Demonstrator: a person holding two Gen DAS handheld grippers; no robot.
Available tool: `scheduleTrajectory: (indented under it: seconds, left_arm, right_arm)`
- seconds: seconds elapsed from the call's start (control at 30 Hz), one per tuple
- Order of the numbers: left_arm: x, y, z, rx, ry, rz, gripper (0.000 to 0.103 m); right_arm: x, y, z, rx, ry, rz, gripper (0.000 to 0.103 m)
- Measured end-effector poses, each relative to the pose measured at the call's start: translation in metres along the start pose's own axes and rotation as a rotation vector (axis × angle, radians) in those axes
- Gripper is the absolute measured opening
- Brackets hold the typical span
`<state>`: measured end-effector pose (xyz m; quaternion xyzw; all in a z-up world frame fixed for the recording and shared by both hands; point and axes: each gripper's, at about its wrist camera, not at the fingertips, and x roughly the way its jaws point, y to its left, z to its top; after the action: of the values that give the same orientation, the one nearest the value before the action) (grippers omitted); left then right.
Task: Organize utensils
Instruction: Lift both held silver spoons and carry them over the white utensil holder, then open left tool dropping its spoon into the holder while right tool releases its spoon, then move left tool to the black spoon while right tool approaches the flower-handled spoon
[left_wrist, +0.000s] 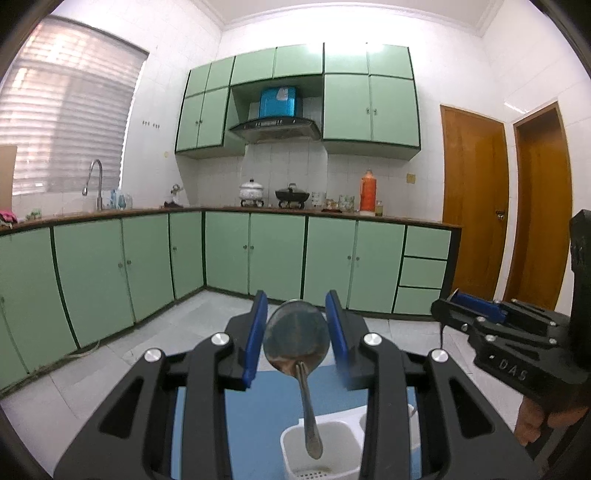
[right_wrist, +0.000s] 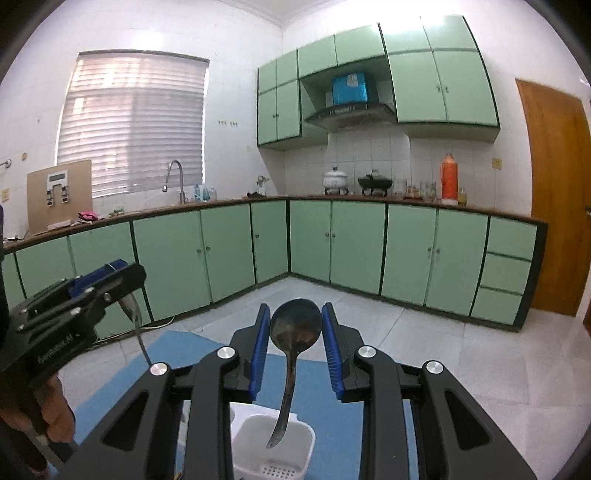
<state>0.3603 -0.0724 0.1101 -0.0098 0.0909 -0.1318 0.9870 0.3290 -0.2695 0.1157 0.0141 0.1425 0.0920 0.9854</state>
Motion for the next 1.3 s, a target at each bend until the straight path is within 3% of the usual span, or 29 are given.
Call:
scheduleTrajectory:
  seconds: [0.23,0.73,0.9,1.1,1.3]
  left_arm:
    - [0.036,0.003,-0.04,0.023,0.081,-0.003,0.031]
    - [0.052,0.024,-0.084,0.033,0.197,0.003,0.035]
    - [0.047,0.029,-0.087,0.019,0.216,-0.003,0.049]
    - [0.019,0.036,-0.072,-0.004,0.17,-0.006,0.066]
    - [-0.029,0.048,-0.066,-0.026,0.177,0.031,0.08]
  right_arm:
    - [0.034,-0.004,-0.038,0.02,0.086,0.021,0.028]
    - [0.054,-0.002,-0.085,0.046,0.186,0.032,0.028]
    - [0.05,-0.007,-0.09,0.057,0.185,0.03,0.031]
    - [0.019,-0.021,-0.08,0.095,0.12,0.026,0.039]
    - [-0.023,-0.029,-0.091,0.105,0.116,-0.034,0.056]
